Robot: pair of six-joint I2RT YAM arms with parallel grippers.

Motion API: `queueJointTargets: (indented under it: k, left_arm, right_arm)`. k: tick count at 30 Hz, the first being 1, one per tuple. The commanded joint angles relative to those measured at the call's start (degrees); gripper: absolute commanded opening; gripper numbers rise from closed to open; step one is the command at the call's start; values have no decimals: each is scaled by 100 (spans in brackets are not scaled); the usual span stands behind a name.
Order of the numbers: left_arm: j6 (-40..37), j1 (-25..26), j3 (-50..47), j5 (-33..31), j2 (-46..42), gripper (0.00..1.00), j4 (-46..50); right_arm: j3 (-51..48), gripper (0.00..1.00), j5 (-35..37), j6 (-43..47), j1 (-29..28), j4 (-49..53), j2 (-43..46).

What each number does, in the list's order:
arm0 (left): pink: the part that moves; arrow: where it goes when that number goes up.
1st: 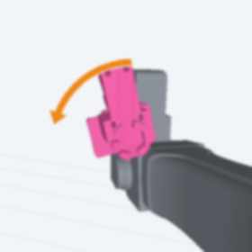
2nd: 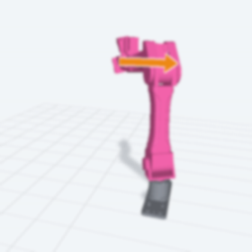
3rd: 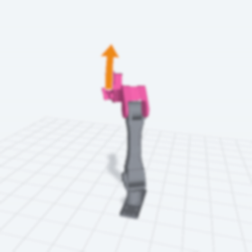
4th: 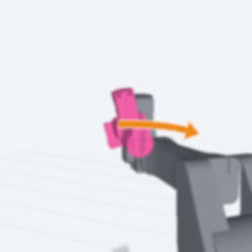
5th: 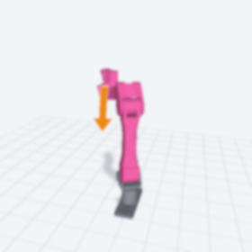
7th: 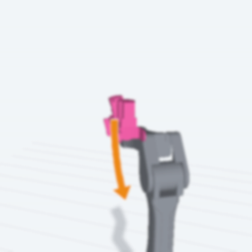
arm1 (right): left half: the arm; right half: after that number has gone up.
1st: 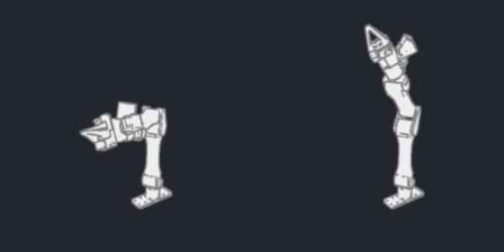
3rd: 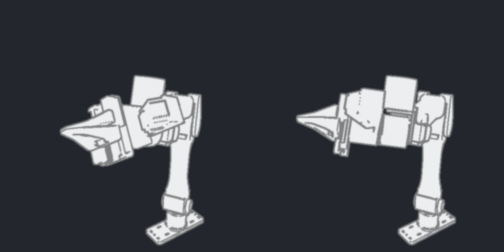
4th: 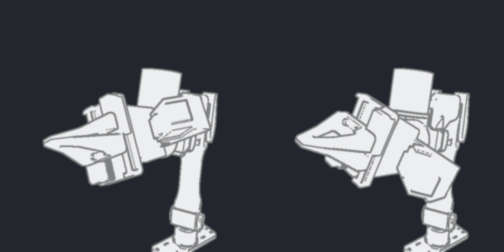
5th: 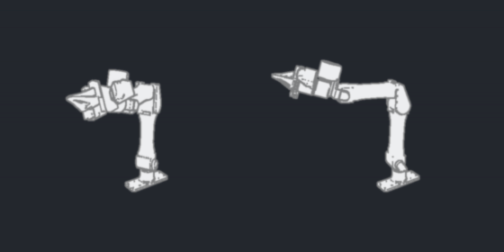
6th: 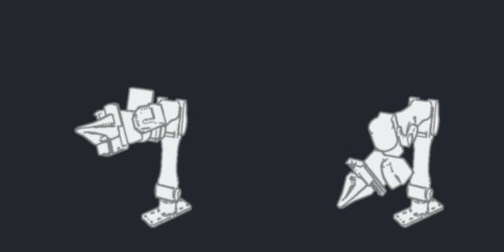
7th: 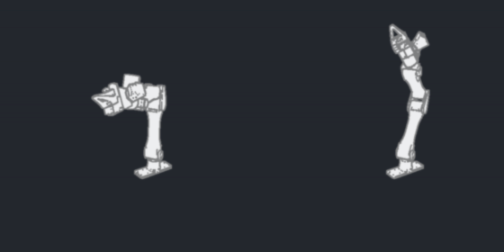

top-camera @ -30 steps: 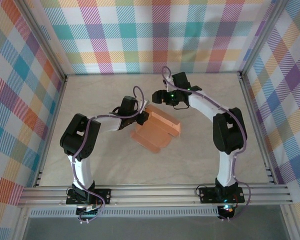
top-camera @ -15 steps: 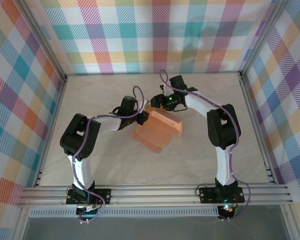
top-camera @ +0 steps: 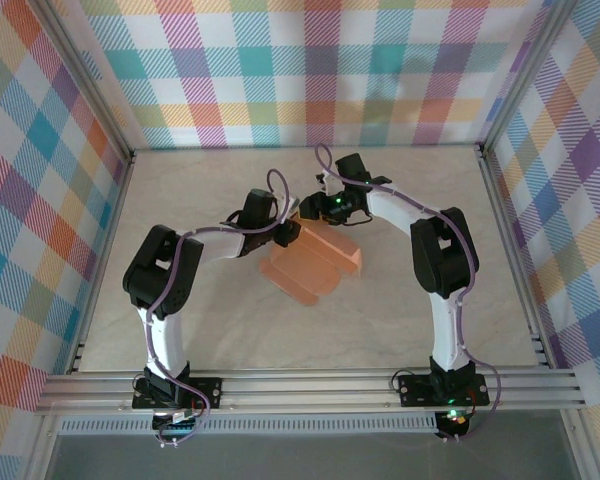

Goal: Fold the paper box

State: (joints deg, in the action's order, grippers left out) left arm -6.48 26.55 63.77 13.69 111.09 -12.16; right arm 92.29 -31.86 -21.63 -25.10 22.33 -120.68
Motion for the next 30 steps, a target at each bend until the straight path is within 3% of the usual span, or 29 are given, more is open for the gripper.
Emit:
queueJointTargets:
  k: [1,16,18,30]
  left_arm:
    - [114,35,184,-300,115,28,118]
    - [493,52,272,-43,225,9,-27]
    - [513,50,253,-49,203,2,-47]
    - [467,53,-18,112,-38,2,-281]
  right_arm:
    - [-14,55,-233,-68,5,112,-89]
    - [-534,50,-1068,-1078,6,-1009,-13]
    - [-593,50,-1090,-1145,6,-1095,39]
    - [-1215,55,-840,-1412,96,-1941,715]
